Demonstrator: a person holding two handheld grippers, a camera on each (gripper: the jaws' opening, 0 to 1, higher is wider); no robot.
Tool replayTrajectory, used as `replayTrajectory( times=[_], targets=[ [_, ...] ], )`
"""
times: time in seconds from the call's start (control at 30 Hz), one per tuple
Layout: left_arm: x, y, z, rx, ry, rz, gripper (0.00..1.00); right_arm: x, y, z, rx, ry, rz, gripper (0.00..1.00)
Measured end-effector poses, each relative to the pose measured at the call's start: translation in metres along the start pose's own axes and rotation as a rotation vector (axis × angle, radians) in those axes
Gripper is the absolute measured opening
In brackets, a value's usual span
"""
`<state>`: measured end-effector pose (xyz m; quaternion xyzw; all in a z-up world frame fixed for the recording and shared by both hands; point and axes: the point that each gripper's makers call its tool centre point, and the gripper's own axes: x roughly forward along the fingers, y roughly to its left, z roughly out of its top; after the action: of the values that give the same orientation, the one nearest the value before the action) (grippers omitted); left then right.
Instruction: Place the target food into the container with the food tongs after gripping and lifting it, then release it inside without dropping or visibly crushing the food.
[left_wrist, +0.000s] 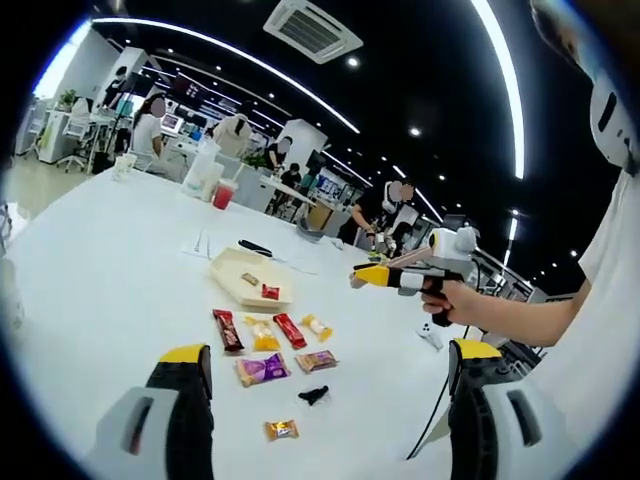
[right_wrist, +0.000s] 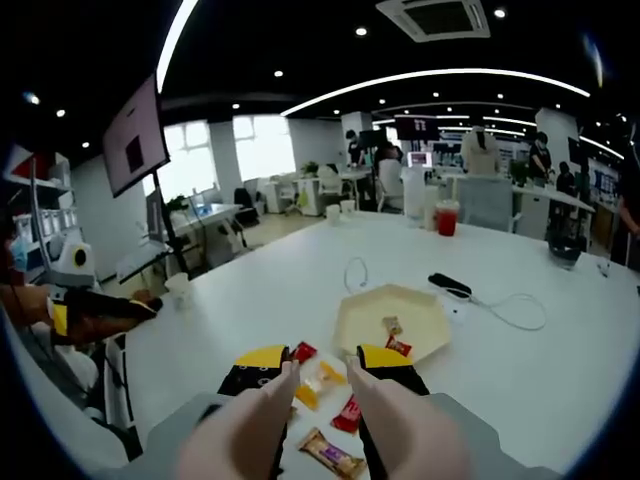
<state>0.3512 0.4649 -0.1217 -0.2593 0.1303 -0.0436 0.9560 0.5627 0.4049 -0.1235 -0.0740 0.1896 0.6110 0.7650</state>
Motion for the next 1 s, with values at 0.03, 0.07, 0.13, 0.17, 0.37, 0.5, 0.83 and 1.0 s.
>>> replayTrajectory(
  times=[0.03, 0.07, 0.13, 0.17, 0.37, 0.5, 0.83, 1.0],
  targets=[
    [0.001, -0.001, -0.001, -0.001, 0.001, -0.002, 0.99, 0.000, 0.001, -0.001, -0.001, 0.001, 0.001, 0.26],
    [0.001, -0.002, -0.001, -0.001, 0.001, -0.002, 0.99, 0.000, 0.002, -0.002, 0.000, 0.002, 0.001, 0.26],
    [0.001, -0.003, -0.002, -0.003, 0.003, -0.007, 0.99, 0.000, 0.003, -0.004, 0.004, 0.005, 0.003, 0.26],
    [0.002, -0.003, -0.003, -0.005, 0.008, -0.007, 0.99, -0.001, 0.004, -0.005, 0.006, 0.006, 0.003, 0.26],
    [0.000, -0.002, -0.004, 0.006, 0.004, -0.008, 0.99, -0.001, 0.014, -0.013, 0.010, 0.014, 0.024, 0.26],
    [-0.001, -0.001, -0.006, 0.003, 0.011, -0.004, 0.99, -0.001, 0.021, -0.018, 0.010, 0.020, 0.038, 0.27],
    [-0.002, -0.002, -0.011, 0.015, 0.026, -0.005, 0.99, 0.000, 0.041, -0.031, 0.018, 0.032, 0.070, 0.27],
    [-0.001, -0.001, -0.014, 0.022, 0.038, -0.005, 0.99, 0.000, 0.052, -0.039, 0.021, 0.043, 0.088, 0.26]
  ],
)
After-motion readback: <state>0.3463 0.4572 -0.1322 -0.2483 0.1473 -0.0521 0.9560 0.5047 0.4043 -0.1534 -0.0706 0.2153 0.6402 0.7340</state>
